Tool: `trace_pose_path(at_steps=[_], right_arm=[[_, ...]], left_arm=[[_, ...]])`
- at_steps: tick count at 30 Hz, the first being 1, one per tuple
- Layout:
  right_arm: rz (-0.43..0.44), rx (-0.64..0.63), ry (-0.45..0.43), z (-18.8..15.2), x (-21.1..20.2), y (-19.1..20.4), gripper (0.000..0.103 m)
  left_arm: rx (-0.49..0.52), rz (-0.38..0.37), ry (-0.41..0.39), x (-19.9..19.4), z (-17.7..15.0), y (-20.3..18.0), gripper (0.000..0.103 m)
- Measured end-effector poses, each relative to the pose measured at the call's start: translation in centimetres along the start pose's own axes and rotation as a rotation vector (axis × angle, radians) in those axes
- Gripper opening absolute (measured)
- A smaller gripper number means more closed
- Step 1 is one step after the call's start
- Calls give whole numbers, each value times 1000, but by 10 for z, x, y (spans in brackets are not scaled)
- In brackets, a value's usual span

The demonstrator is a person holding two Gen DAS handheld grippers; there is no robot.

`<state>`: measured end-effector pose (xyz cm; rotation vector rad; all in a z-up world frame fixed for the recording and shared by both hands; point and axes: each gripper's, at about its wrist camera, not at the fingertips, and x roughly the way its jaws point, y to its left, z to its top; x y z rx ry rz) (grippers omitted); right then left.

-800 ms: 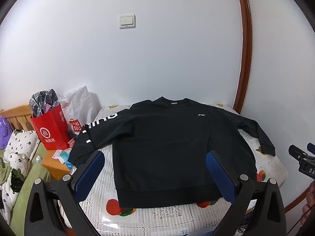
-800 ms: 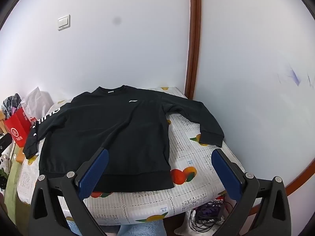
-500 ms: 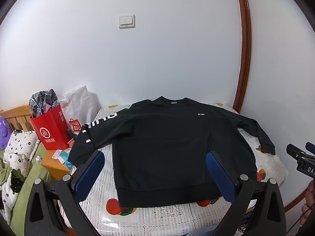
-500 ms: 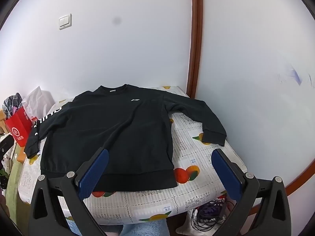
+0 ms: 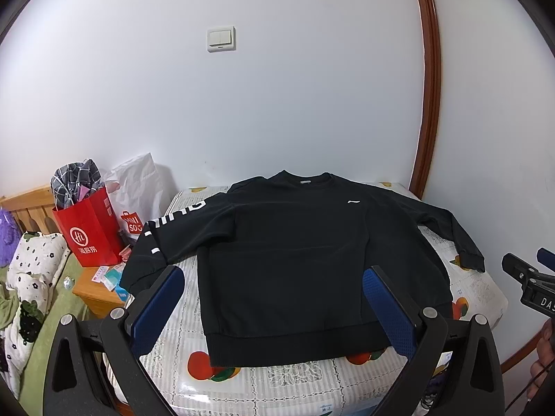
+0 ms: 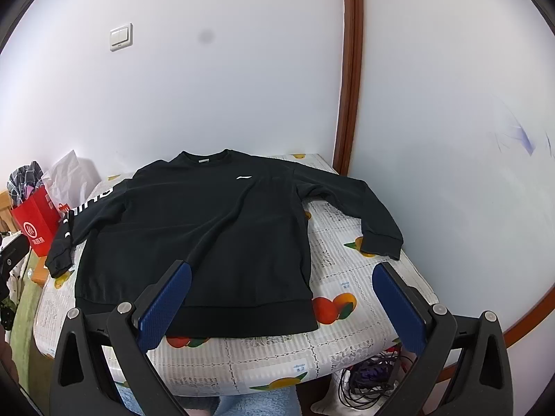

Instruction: Fold small clothes

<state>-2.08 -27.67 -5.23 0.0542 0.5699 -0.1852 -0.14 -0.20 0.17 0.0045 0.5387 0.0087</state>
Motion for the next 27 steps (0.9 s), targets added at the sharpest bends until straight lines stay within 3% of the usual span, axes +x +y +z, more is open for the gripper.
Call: trace_pose_path(at_steps=[27], right_arm=[[-2, -7, -11, 1, -1, 2, 102]], left_arm=[[5, -5, -2, -1, 2, 1, 103]])
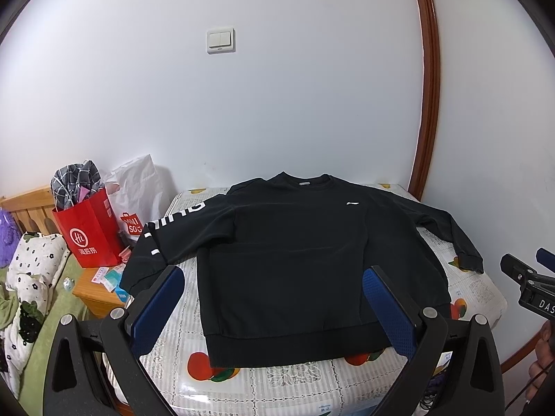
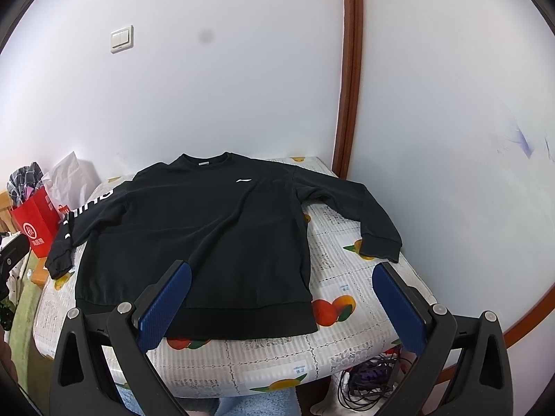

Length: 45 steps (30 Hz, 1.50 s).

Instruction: Fold small clothes

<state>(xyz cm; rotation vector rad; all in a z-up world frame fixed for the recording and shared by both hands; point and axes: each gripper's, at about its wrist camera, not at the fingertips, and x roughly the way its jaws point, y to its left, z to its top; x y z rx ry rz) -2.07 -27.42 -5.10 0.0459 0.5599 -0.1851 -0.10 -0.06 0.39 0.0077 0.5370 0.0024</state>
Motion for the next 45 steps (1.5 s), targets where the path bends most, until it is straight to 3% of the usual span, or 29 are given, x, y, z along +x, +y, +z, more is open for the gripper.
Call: trace_pose_path(at_steps=[33, 45], right_arm=[[5, -5, -7, -1, -2, 7, 102], [6, -7, 3, 12, 15, 14, 102]], left_arm=[[-9, 10, 2, -1, 2, 3, 103], [-40, 32, 44, 37, 9, 23, 103]])
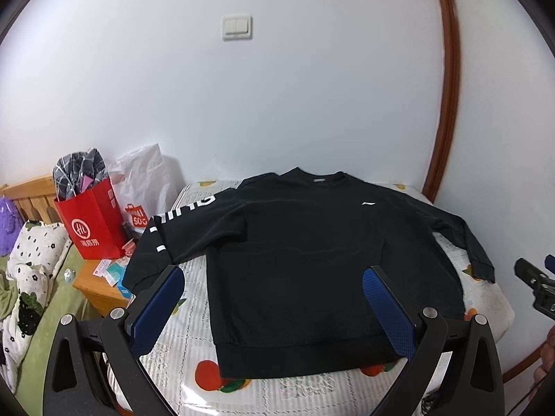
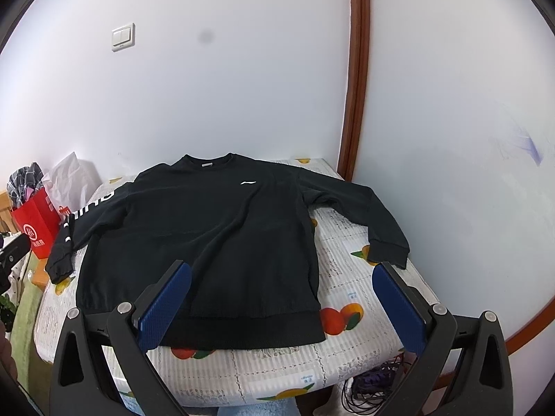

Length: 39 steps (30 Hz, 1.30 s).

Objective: Fold small clothes
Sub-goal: 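Grasp the lettered sleeve cuff with the left gripper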

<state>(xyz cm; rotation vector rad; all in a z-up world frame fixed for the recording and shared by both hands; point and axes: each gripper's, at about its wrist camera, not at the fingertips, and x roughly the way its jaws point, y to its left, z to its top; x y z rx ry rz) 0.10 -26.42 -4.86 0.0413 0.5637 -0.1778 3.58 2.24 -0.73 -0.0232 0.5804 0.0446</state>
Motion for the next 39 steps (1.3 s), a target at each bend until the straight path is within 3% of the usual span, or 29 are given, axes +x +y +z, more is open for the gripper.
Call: trace_pose_path(at_steps=[8, 12, 18, 23, 27, 30, 32, 33, 34, 36, 39], right_arm=[[24, -3, 54, 2, 58, 4, 102], [30, 20, 123, -5, 111, 4, 102], [50, 44, 142, -7, 162, 10, 102], [83, 57, 175, -4, 197, 20, 102], [84, 49, 208, -4, 219, 27, 101], [79, 39, 227, -7, 228, 32, 102], [81, 35, 237, -9, 232, 34, 101], [79, 33, 242, -10, 234, 34, 102], [79, 32, 244, -12, 234, 34, 101], [78, 31, 248, -14, 236, 31, 101], [85, 36, 250, -15, 235, 24, 101]], left_arm=[[-75, 46, 160, 93, -11, 42, 103], [-95, 103, 254, 147, -28, 75, 103], [-146, 210, 369, 217, -51, 129, 98], [-136, 281, 405, 254, -56, 150, 93], [-107, 324, 385, 269, -57, 155, 92], [-133, 358, 368, 271, -54, 161, 72], [-123, 374, 363, 272, -52, 165, 53], [-117, 393, 362, 272, -51, 167, 34], [-119, 405, 366, 273, -49, 169, 22], [-143, 358, 371, 269, -44, 172, 7], [-117, 355, 322, 253, -27, 159, 6]])
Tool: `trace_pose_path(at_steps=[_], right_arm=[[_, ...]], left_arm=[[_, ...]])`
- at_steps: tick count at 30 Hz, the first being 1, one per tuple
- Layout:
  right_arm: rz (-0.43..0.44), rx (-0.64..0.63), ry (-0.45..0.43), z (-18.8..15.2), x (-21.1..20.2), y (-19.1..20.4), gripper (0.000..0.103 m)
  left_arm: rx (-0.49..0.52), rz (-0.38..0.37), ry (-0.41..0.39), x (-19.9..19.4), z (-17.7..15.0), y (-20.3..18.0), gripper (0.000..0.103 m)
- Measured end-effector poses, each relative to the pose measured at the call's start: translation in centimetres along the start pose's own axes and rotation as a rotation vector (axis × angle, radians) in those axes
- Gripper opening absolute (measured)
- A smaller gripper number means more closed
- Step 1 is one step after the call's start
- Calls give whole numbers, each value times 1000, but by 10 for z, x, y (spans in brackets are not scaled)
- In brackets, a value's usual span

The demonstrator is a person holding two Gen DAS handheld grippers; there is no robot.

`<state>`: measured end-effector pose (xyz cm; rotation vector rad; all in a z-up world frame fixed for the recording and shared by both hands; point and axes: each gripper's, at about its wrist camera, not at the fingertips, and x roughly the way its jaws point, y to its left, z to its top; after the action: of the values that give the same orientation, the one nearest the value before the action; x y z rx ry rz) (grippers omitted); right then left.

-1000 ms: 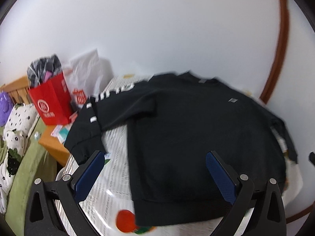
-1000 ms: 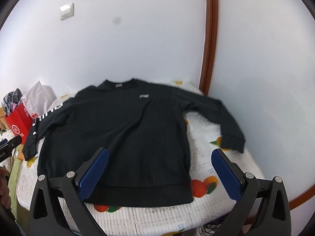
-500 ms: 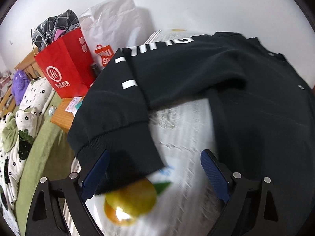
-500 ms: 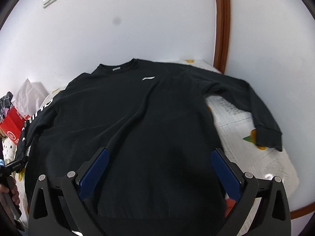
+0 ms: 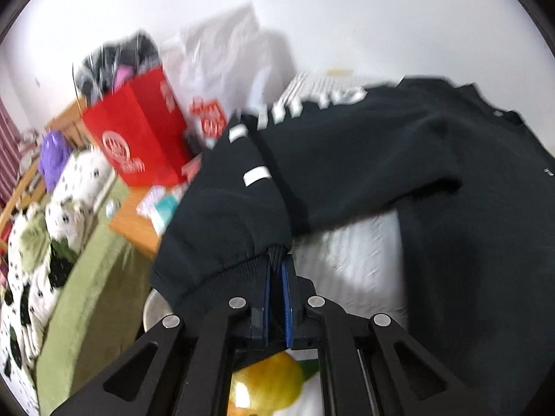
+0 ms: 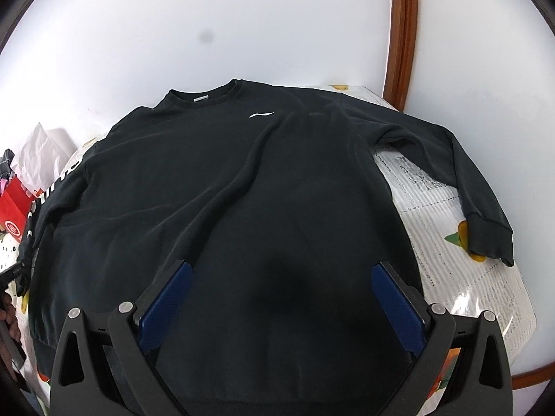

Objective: Fold small clothes
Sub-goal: 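Grasp the lettered sleeve cuff with the left gripper, then fold the held sleeve across the sweatshirt body with the left gripper, then release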

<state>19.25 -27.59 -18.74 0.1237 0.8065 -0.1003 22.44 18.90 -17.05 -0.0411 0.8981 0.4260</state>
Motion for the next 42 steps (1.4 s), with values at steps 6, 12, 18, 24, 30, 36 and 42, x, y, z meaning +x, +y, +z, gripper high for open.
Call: trace_pose_path(at_steps=[6, 12, 18, 24, 30, 36, 42], right_arm=[[23, -10, -28, 3, -11, -10, 101], [41, -28, -35, 5, -21, -31, 101], [52, -29, -67, 15, -31, -57, 100], [32, -2, -98, 22, -38, -96, 100], [-53, 23, -107, 12, -41, -149, 100], [-119, 71, -59, 0, -33, -186, 100], [-118, 71, -43, -1, -28, -188, 100]], left_arm=[[21, -117, -81, -57, 20, -28, 6], [43, -194, -129, -93, 36, -71, 6], [92, -301, -156, -122, 51, -135, 6], [148, -396, -170, -134, 64, -211, 6], [211, -467, -151, -130, 59, -281, 6], [266, -570, -96, -127, 45, -326, 6], [304, -631, -59, -129, 39, -335, 12]])
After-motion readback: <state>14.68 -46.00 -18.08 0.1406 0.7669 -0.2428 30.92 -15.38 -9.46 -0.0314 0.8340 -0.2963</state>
